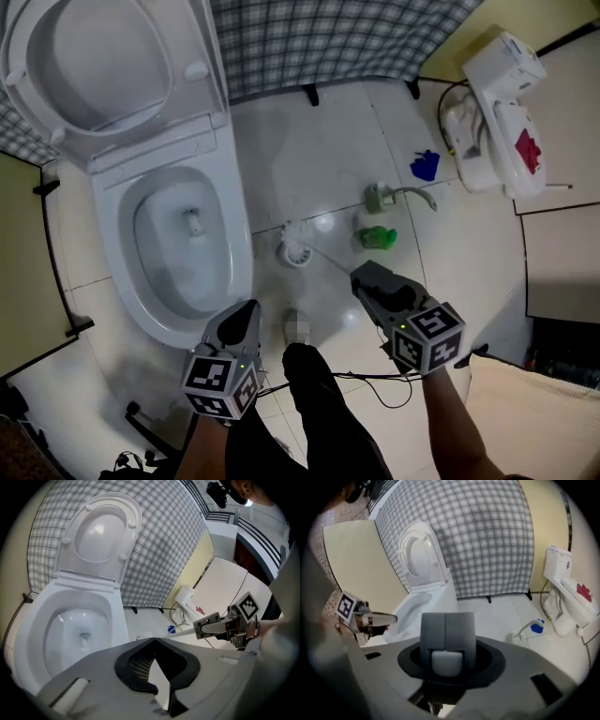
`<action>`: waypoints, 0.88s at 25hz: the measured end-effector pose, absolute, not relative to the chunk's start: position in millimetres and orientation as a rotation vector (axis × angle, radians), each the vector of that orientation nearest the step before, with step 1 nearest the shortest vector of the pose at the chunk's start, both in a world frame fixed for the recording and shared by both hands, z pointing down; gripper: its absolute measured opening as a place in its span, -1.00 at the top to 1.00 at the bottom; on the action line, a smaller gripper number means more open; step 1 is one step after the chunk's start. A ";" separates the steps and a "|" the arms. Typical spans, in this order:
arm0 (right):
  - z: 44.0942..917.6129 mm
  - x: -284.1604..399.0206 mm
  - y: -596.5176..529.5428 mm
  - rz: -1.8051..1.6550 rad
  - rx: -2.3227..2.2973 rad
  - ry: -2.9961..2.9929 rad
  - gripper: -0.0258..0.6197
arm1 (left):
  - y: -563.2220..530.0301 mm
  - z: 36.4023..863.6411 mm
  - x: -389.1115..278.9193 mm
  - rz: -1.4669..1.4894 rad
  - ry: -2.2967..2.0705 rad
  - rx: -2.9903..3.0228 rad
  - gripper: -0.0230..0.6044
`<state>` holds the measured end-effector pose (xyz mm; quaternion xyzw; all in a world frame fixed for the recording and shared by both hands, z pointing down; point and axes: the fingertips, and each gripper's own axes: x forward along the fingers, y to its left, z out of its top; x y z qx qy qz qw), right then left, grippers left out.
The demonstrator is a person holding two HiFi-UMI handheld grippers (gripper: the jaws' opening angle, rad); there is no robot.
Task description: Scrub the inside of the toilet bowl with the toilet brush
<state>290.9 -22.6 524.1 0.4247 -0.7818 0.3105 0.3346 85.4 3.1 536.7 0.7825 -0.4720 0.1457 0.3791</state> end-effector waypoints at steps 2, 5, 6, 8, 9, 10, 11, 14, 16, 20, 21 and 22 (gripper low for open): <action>556.9 289.5 -17.4 0.780 1.050 -1.965 0.37 | 4.5 544.0 91.3 0.369 -1.198 1.991 0.90; 600.7 282.0 -10.7 0.718 0.951 -1.891 0.37 | 6.5 553.9 103.6 0.357 -1.176 1.970 0.90; 613.8 280.2 -8.4 0.704 0.925 -1.873 0.37 | 7.9 556.2 108.3 0.357 -1.163 1.970 0.90; 637.1 278.2 -7.3 0.677 0.890 -1.843 0.37 | 11.5 559.3 117.2 0.365 -1.134 1.981 0.90; 647.8 278.1 -8.4 0.663 0.879 -1.828 0.37 | 13.9 560.8 121.1 0.373 -1.119 1.988 0.90; 657.8 278.6 -10.3 0.649 0.871 -1.810 0.37 | 17.1 562.4 124.5 0.383 -1.103 1.995 0.90; 666.9 279.4 -12.7 0.638 0.866 -1.792 0.37 | 20.7 564.3 127.0 0.390 -1.090 1.997 0.90; 689.4 277.6 -20.8 0.646 0.858 -1.753 0.37 | 30.7 571.1 128.6 0.393 -1.074 1.980 0.90; 700.7 275.7 -25.9 0.679 0.853 -1.737 0.37 | 33.6 575.5 130.1 0.378 -1.077 1.961 0.90; 718.7 269.5 -36.4 0.660 0.816 -1.709 0.37 | 33.0 581.4 133.3 0.339 -1.091 1.936 0.90; 723.3 265.9 -39.1 0.648 0.807 -1.707 0.37 | 33.2 582.2 131.6 0.333 -1.097 1.929 0.90; 727.7 261.9 -41.5 0.640 0.801 -1.705 0.37 | 33.8 582.6 128.9 0.327 -1.104 1.920 0.90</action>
